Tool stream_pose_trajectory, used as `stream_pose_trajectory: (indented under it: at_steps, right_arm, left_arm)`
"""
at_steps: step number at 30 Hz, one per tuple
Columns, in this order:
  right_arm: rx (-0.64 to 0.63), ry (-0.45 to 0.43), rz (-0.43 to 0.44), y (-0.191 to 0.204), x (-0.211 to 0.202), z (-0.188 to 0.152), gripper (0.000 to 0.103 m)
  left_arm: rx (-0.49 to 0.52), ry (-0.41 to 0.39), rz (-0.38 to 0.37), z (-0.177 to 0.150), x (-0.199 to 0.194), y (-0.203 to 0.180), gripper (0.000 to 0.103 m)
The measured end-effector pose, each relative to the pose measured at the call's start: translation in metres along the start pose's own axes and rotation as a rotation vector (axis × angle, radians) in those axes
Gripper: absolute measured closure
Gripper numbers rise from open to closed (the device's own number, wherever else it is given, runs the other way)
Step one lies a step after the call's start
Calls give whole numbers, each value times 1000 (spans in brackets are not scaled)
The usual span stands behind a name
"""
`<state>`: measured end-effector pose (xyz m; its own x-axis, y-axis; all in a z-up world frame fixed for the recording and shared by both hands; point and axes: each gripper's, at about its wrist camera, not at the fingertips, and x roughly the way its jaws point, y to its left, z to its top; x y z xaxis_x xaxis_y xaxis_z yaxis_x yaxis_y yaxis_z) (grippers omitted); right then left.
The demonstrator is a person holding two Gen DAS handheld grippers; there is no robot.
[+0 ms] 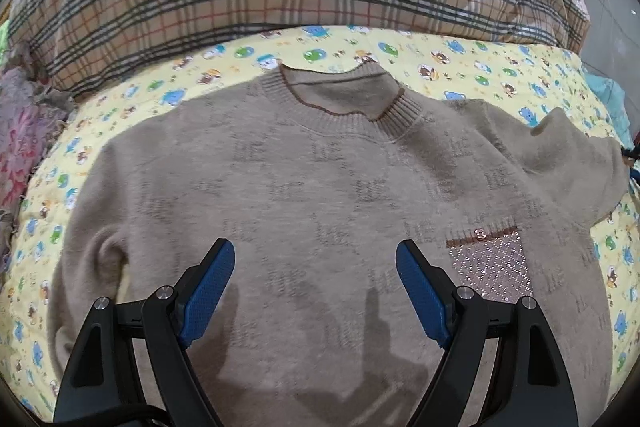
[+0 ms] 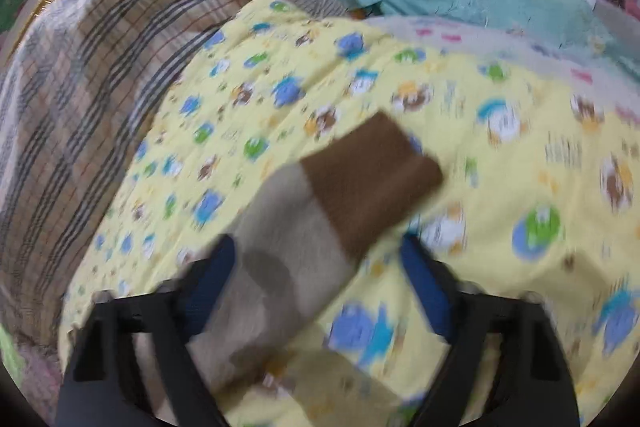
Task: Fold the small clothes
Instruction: 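Grasp the brown sleeve cuff with the right gripper and lift it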
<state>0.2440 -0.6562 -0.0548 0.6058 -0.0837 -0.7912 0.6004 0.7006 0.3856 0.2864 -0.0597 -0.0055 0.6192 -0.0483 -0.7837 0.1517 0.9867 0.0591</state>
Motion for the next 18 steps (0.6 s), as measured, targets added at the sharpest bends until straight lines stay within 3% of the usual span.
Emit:
stream_pose_trajectory:
  at_steps: [2,5,10,15,18]
  right_arm:
    - [36,15,-5,-5,4,2,94]
    - [7,-39,54,8,-13,-7,96]
    - [-92,-78,280,69,-65,-40,96]
    - [-254,31,532,172,-92,-99,96]
    - [-348,155,684,240,-91,-152,96]
  left_arm:
    - [1,7,-8,0,4,-2,20]
    - [7,5,-10,-2,7,-1,20]
    - [-28,0,-17,-10,-4,16,20]
    - [-69,-12,-26,-21,-22,37,20]
    - [-85,-14,-13,-28,-31,52,20]
